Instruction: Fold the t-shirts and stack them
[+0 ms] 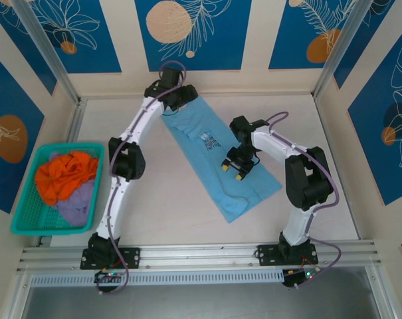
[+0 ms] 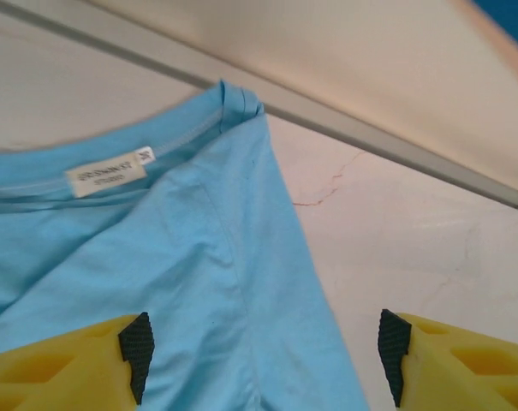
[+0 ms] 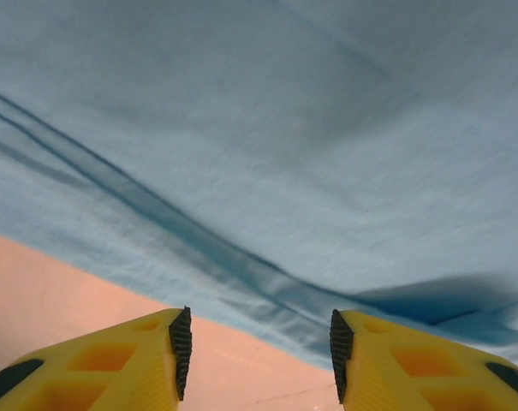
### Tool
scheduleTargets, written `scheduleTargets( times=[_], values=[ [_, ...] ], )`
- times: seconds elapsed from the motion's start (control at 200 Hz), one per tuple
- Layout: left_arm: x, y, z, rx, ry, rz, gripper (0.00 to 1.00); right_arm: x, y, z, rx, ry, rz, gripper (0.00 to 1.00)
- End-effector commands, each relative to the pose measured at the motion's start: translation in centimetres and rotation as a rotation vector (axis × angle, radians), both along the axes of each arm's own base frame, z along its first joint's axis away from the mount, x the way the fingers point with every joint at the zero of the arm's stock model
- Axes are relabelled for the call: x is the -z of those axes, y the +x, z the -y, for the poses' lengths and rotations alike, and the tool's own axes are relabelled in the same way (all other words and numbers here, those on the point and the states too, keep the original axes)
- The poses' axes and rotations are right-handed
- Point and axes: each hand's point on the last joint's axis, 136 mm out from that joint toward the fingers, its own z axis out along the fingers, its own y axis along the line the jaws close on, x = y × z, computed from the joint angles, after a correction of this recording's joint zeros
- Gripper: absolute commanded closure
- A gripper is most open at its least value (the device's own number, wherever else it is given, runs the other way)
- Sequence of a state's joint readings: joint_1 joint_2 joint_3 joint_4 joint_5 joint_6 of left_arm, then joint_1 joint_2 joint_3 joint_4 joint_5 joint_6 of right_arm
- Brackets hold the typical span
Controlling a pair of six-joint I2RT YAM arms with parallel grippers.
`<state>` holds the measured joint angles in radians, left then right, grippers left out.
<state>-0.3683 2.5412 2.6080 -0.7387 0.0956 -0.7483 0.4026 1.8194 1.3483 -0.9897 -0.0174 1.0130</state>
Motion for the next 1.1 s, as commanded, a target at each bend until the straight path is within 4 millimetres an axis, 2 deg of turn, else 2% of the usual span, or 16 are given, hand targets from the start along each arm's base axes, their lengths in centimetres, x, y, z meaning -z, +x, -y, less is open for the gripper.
scheduleTargets(
  times=[0.0,0.1,0.22,0.4,0.495,0.665,0.85,0.95,1.095],
  values=[
    [3.6,-3.0,-2.4,-0.020,0.101,-0.162,0.35,-2.2,0.0,-0.6,-0.200,-0.003,0.107,0.54],
    [6.9,-4.4,-2.1,-0.007,0.097,-0.265,0.40,-3.0,-1.4,-2.8,-0.308,0.050,0.102,0.55],
    [10.5,-5.5,-1.8,0.005,0.111,-0.352,0.44,-2.0,-4.0,-4.4,-0.396,0.095,0.035,0.58],
    [15.5,-6.4,-1.6,0.022,0.128,-0.441,0.47,1.0,-6.5,-3.5,-0.393,0.074,-0.051,0.58],
    [17.2,-6.5,-1.6,0.016,0.132,-0.465,0.47,2.9,-8.1,-2.7,-0.410,0.038,-0.128,0.59],
    [18.2,-4.6,0.0,0.017,0.063,-0.430,0.48,4.3,-10.1,0.6,-0.351,-0.112,-0.215,0.58],
    [18.1,-1.4,2.1,-0.008,-0.056,-0.336,0.50,4.9,-12.4,1.9,-0.172,-0.151,-0.309,0.55],
    [17.4,0.3,3.0,-0.016,-0.116,-0.272,0.51,5.3,-13.7,1.2,-0.081,-0.093,-0.348,0.54],
    [16.5,1.7,4.2,-0.003,-0.184,-0.208,0.48,5.7,-14.3,-0.2,-0.042,-0.055,-0.376,0.52]
  ],
)
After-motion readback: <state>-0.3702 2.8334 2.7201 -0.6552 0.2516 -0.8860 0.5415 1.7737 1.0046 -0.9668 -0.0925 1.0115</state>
